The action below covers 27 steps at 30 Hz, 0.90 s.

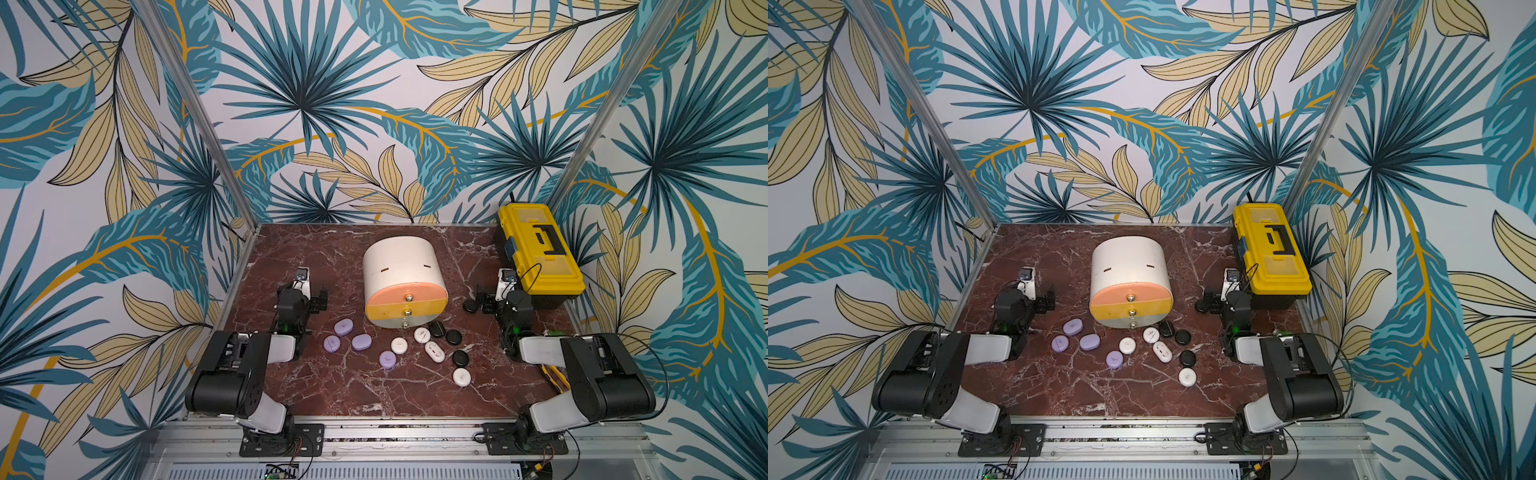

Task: Put the bluetooth earphones in the drawer according to color
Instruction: Move the storage box to the center of the board.

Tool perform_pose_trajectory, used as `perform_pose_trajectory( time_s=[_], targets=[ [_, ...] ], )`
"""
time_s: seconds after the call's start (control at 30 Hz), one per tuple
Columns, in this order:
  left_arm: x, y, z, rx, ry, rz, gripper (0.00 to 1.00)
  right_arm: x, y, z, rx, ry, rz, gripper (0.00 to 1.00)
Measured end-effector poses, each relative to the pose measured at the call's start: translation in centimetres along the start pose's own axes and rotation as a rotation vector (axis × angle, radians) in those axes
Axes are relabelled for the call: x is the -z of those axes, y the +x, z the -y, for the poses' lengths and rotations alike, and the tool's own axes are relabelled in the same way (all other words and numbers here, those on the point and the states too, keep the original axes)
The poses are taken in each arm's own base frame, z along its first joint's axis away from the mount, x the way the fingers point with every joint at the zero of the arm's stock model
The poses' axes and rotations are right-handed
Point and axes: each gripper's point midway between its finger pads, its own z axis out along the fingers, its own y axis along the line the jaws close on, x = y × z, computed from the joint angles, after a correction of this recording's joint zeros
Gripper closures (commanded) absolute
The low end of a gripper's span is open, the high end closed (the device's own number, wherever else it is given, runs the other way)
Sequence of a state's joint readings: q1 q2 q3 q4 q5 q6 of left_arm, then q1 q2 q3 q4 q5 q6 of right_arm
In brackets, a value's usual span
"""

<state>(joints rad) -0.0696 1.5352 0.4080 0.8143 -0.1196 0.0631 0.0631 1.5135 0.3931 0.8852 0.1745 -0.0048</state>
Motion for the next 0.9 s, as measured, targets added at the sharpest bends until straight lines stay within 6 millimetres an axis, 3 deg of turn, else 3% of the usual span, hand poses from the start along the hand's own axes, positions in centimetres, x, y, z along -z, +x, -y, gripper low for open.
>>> perform_pose_trajectory(
  time_s=[0.47,0.57,0.73,0.9],
  targets=[
    [0.5,-0.7,0.5,-0.021,0.004,0.011,0.00,0.6,-0.5,0.0,0.006,-0.005,-0.008,0.01],
    [1.9,-3.4,0.8,-0.029,-0.005,0.080,0.00,2.3,-3.3,0.0,-0.002,-0.011,0.047,0.01],
    [6.2,-9.3,0.1,0.023,-0.029,0.242,0.00,5.8,-8.1,-0.1,-0.068,-0.043,0.164,0.00],
    [9.8,-12.0,0.7,0.164,0.066,0.306,0.00,9.5,-11.2,-0.9,-0.203,-0.141,0.186,0.00]
  ],
)
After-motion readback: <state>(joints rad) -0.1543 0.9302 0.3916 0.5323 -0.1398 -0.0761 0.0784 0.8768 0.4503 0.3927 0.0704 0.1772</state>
